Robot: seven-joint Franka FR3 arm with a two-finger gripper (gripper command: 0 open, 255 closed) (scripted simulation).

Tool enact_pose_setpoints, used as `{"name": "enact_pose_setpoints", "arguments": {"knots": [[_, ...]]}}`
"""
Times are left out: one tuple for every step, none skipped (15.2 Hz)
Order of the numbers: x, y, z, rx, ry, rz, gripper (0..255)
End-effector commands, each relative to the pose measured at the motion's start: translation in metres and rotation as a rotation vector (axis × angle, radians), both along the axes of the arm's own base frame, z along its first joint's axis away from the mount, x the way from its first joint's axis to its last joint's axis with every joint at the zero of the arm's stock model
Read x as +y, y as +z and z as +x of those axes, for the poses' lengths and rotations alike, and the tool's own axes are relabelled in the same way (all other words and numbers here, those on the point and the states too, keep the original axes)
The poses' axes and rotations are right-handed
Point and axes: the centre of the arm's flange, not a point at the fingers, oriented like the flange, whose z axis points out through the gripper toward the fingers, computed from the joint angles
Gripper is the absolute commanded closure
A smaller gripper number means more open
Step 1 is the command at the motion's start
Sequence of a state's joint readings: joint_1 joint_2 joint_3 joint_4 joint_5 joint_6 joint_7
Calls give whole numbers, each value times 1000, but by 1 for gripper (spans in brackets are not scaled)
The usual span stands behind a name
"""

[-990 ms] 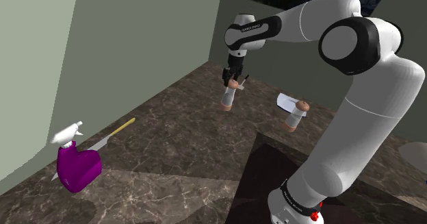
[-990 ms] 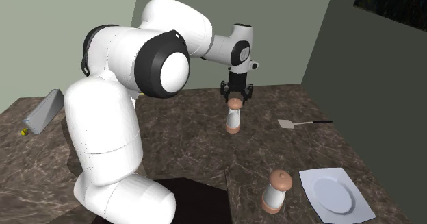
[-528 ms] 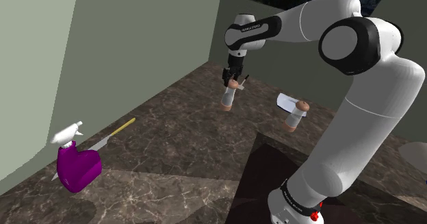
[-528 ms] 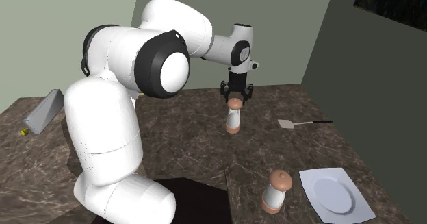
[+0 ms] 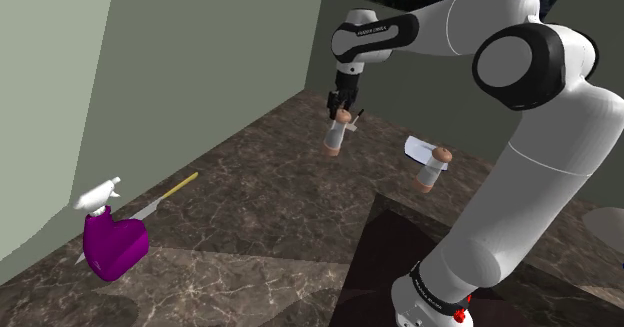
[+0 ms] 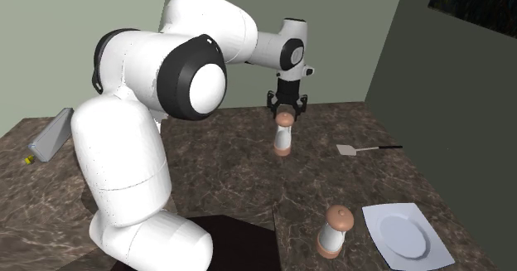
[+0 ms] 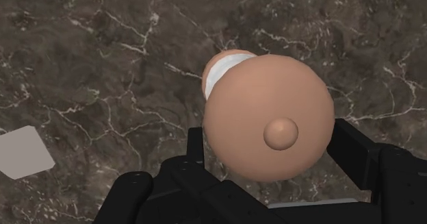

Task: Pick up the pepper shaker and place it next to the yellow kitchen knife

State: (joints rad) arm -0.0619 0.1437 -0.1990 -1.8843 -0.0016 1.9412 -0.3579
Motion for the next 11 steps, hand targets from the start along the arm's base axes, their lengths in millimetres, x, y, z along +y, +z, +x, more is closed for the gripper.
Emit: {"name": "enact_pose_setpoints", "arguments": {"knots": [[0, 11, 1, 0, 0, 0, 255], [0, 17, 1, 0, 0, 0, 255], [0, 22, 1, 0, 0, 0, 255], [0, 27, 1, 0, 0, 0, 255], [0, 32, 1, 0, 0, 0, 255], [0, 38, 1, 0, 0, 0, 255], [0, 43, 1, 0, 0, 0, 255], [0, 48, 1, 0, 0, 0, 255], [0, 54, 1, 0, 0, 0, 255], [0, 59, 1, 0, 0, 0, 255], [0, 64, 1, 0, 0, 0, 255]]}}
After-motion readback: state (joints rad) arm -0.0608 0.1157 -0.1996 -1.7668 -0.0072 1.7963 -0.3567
